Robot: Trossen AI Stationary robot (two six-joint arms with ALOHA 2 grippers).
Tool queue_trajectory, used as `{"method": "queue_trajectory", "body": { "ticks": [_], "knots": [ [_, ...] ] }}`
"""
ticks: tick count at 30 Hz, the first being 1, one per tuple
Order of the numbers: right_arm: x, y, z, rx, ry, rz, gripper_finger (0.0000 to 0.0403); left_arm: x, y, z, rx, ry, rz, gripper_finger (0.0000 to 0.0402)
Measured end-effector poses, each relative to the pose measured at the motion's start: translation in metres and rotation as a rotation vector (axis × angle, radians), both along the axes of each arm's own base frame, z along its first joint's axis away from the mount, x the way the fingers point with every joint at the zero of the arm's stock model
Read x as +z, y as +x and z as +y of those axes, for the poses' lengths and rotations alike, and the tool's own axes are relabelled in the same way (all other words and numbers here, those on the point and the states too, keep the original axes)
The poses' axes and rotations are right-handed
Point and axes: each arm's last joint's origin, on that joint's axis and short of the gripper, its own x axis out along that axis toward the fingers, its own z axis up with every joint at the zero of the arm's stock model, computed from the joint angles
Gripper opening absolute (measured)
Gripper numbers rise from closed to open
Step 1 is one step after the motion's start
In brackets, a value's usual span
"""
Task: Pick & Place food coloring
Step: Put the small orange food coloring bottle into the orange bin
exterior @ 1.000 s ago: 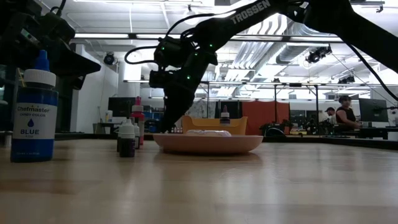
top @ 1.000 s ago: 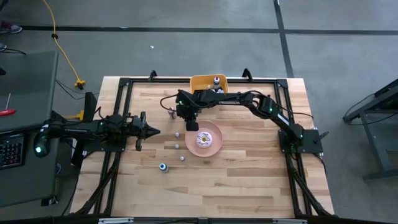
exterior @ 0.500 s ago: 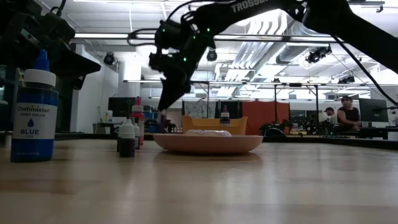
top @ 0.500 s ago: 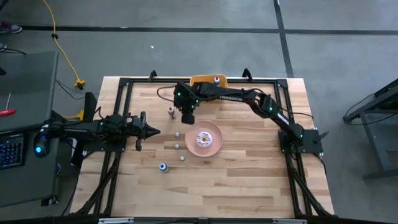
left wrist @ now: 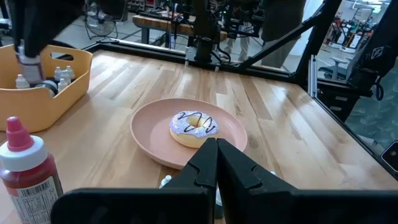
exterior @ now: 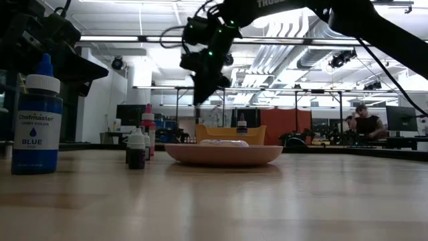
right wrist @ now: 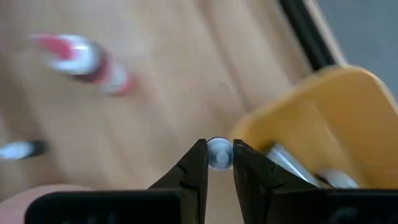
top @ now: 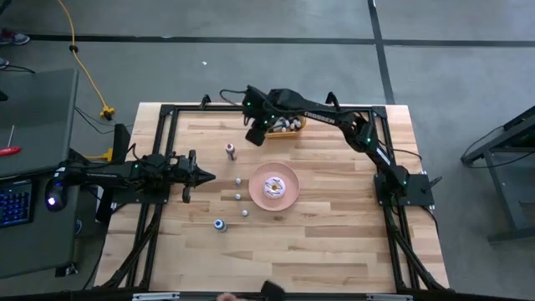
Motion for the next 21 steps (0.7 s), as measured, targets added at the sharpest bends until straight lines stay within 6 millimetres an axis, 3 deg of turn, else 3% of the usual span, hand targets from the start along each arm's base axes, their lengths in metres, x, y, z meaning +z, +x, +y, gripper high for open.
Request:
{"method": "queue_trajectory", "body": {
  "ticks": [12, 21],
  "knots": [
    [-0.007, -0.022, -0.035, -0.289, 0.026, 0.058, 0.0053, 0.0, 0.0, 0.0, 0.003, 0.0, 0.0, 0.0001],
    [-0.05, -0.025, -0.033, -0.339, 0.089, 0.125, 0.0053, 0.0, 0.0, 0.0, 0.002, 0.0, 0.0, 0.0001]
  ]
}}
